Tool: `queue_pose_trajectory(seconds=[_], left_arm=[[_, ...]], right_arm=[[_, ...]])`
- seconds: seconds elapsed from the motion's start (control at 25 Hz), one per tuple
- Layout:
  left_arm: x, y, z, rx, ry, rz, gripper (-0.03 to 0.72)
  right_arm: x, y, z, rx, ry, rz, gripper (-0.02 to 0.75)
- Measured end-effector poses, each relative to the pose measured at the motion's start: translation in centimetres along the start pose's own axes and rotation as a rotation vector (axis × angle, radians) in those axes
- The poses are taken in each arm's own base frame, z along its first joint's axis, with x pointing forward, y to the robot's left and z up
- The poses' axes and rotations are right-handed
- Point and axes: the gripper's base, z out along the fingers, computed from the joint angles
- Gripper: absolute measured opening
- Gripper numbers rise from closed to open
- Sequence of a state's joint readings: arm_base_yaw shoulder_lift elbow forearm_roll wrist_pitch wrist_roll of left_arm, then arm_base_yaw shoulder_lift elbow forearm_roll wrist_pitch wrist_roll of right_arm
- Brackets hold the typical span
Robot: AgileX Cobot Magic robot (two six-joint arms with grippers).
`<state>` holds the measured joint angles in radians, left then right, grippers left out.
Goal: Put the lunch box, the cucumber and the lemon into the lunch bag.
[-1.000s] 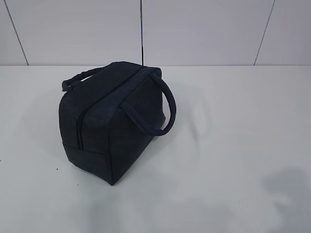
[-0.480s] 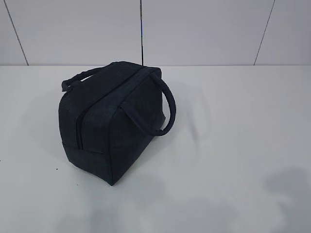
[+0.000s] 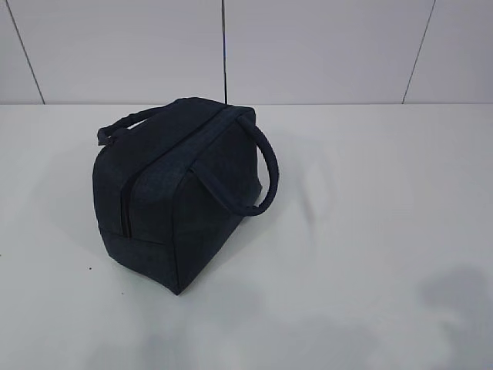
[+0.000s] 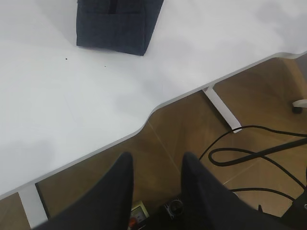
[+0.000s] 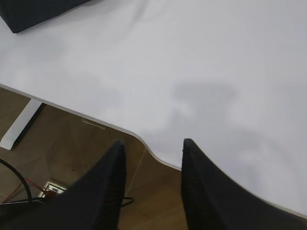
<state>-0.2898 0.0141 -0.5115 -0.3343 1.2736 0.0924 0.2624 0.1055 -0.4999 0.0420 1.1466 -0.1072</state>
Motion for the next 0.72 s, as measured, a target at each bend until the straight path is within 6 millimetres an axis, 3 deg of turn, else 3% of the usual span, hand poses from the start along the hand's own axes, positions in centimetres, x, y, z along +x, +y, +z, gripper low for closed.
queue_pose_trajectory(seconds=[0.24,0.4,0.72], left_arm=[[0.0,0.0,0.0,0.0,0.0,0.0,0.245],[-0.8,-0.2,-1.1,-0.022,-0.067,0.022,0.245],[-1.2,1.5,-1.4,-0.217,-0.098,0.087,0.245]], right_arm=[[0.0,0.0,0.0,0.0,0.001,0.0,0.313],[0.0,0.0,0.0,0.0,0.001,0.0,0.313],[0.0,0.0,0.0,0.0,0.001,0.0,0.313]])
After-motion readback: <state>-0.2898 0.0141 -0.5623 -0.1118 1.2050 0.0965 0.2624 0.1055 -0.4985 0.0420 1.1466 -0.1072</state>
